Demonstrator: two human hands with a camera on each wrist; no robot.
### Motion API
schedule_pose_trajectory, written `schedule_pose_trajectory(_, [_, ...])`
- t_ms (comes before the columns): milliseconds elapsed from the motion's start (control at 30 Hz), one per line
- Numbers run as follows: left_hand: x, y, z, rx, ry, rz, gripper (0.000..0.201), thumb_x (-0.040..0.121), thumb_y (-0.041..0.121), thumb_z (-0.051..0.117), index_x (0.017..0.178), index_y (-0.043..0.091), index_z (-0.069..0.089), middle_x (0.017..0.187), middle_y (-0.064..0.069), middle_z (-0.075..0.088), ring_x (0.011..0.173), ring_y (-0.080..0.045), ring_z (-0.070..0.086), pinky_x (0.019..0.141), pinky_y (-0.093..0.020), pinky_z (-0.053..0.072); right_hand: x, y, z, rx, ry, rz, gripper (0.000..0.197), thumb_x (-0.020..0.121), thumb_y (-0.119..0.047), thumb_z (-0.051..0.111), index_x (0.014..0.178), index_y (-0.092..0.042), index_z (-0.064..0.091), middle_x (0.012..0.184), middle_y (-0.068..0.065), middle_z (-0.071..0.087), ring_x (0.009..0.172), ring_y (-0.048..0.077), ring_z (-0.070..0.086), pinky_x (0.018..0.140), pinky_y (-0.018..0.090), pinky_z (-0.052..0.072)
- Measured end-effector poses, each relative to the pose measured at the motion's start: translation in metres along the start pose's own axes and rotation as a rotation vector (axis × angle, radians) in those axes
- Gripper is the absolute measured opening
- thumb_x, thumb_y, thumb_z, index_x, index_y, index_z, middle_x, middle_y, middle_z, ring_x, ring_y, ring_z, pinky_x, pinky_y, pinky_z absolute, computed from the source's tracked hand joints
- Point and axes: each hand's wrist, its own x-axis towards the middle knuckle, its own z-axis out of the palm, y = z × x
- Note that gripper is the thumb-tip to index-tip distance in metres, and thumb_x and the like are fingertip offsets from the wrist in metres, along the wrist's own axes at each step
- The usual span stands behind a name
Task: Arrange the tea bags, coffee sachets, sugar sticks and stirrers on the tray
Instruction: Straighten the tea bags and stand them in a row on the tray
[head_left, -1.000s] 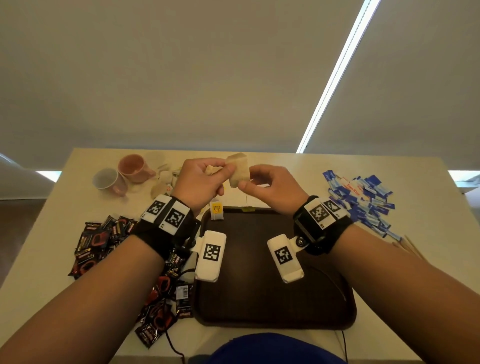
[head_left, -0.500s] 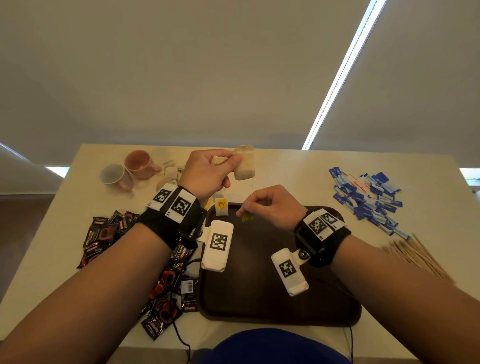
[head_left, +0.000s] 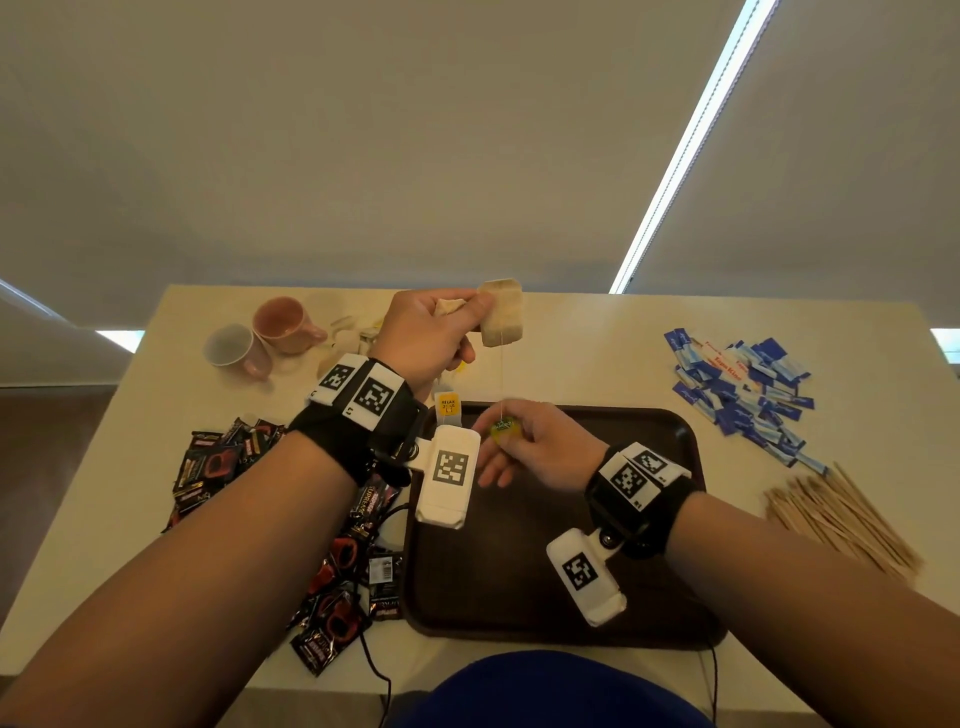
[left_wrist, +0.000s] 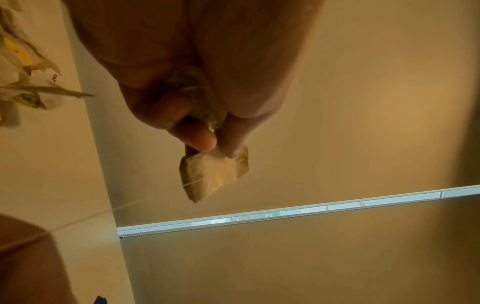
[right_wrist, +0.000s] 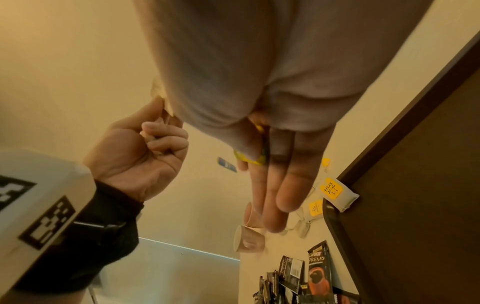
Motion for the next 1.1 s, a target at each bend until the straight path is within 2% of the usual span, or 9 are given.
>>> schedule_pose_trajectory(67, [-0.001,0.001,0.0,-0.013,-0.007,0.004,0.024,0.096,0.021,0.066,0.112,0.004,0.07,0.066,0.004,0.069,0.045,-0.009,0.05,0.041,-0.02,0.035,0.0,0.0,0.0,0.024,0.026,0.007,0.014,0.102,-0.005,0.044,0.115,-0.008,0.048,0.094,0.009,0.074,0.088,0.026,0.074,0.072,0.03,0.059])
schedule_pose_trajectory(167, [-0.002,0.001,0.0,-0.026,-0.031,0.012,0.011,0.096,0.018,0.066,0.101,0.011,0.072,0.07,0.002,0.068,0.045,-0.01,0.049,0.041,-0.02,0.035,0.001,0.004,-0.003,-0.071,0.112,-0.015,0.011,0.098,-0.006,0.055,0.108,-0.005,0.06,0.093,0.006,0.074,0.087,0.019,0.073,0.077,0.03,0.06])
schedule_pose_trajectory(333, [-0.008,-0.001,-0.005,-0.023,-0.042,0.002,0.011,0.095,0.019,0.066,0.101,0.01,0.071,0.063,0.005,0.066,0.046,-0.01,0.048,0.042,-0.02,0.034,0.007,0.009,-0.012,-0.368,0.312,-0.085,0.014,0.094,-0.019,0.064,0.103,-0.024,0.074,0.086,0.0,0.07,0.077,0.013,0.061,0.071,0.017,0.048])
schedule_pose_trajectory(433, [-0.011,-0.004,-0.009,0.005,-0.049,-0.008,0.008,0.095,0.019,0.067,0.097,0.012,0.07,0.055,0.007,0.061,0.046,-0.009,0.048,0.044,-0.021,0.035,0.012,0.004,-0.019,-0.248,0.344,0.008,0.015,0.097,-0.016,0.059,0.107,-0.016,0.072,0.073,0.003,0.071,0.059,0.014,0.062,0.054,0.02,0.05])
schedule_pose_trajectory(567, [-0.014,-0.011,-0.014,0.037,-0.071,-0.021,0.011,0.095,0.02,0.067,0.099,0.011,0.071,0.05,0.006,0.056,0.046,-0.009,0.048,0.046,-0.022,0.036,0.022,-0.006,-0.032,-0.035,0.38,0.028,0.021,0.098,-0.013,0.058,0.101,0.003,0.072,0.086,0.014,0.076,0.075,0.025,0.075,0.069,0.033,0.061])
schedule_pose_trajectory(767, [-0.023,-0.019,-0.012,0.038,-0.123,-0.043,0.006,0.095,0.018,0.067,0.094,0.015,0.071,0.053,-0.002,0.053,0.045,-0.01,0.047,0.044,-0.019,0.036,0.029,-0.042,-0.045,-0.078,0.478,-0.15,0.014,0.093,-0.004,0.064,0.104,0.004,0.068,0.078,0.017,0.072,0.062,0.018,0.072,0.06,0.026,0.06])
schedule_pose_trajectory(867, [-0.026,-0.025,-0.009,0.034,-0.143,-0.059,0.006,0.094,0.018,0.067,0.096,0.014,0.071,0.053,-0.002,0.054,0.045,-0.01,0.047,0.046,-0.021,0.035,0.027,-0.062,-0.052,-0.065,0.519,-0.221,0.019,0.092,-0.006,0.066,0.11,-0.002,0.062,0.082,0.018,0.074,0.072,0.027,0.074,0.062,0.03,0.061])
schedule_pose_trajectory(1000, [-0.025,-0.034,-0.006,0.045,-0.123,-0.074,0.016,0.093,0.022,0.069,0.1,0.008,0.073,0.053,-0.002,0.056,0.047,-0.013,0.048,0.044,-0.022,0.036,0.02,-0.078,-0.054,-0.106,0.498,-0.323,0.014,0.092,-0.008,0.067,0.103,0.0,0.068,0.09,0.012,0.075,0.079,0.021,0.074,0.068,0.029,0.061])
schedule_pose_trajectory(1100, [-0.024,-0.037,-0.002,0.033,-0.074,-0.071,0.011,0.093,0.022,0.07,0.095,0.012,0.073,0.057,-0.002,0.06,0.048,-0.013,0.05,0.045,-0.024,0.036,0.013,-0.081,-0.051,-0.258,0.526,-0.415,0.009,0.088,-0.015,0.072,0.096,-0.012,0.075,0.087,0.009,0.075,0.077,0.021,0.069,0.068,0.027,0.057])
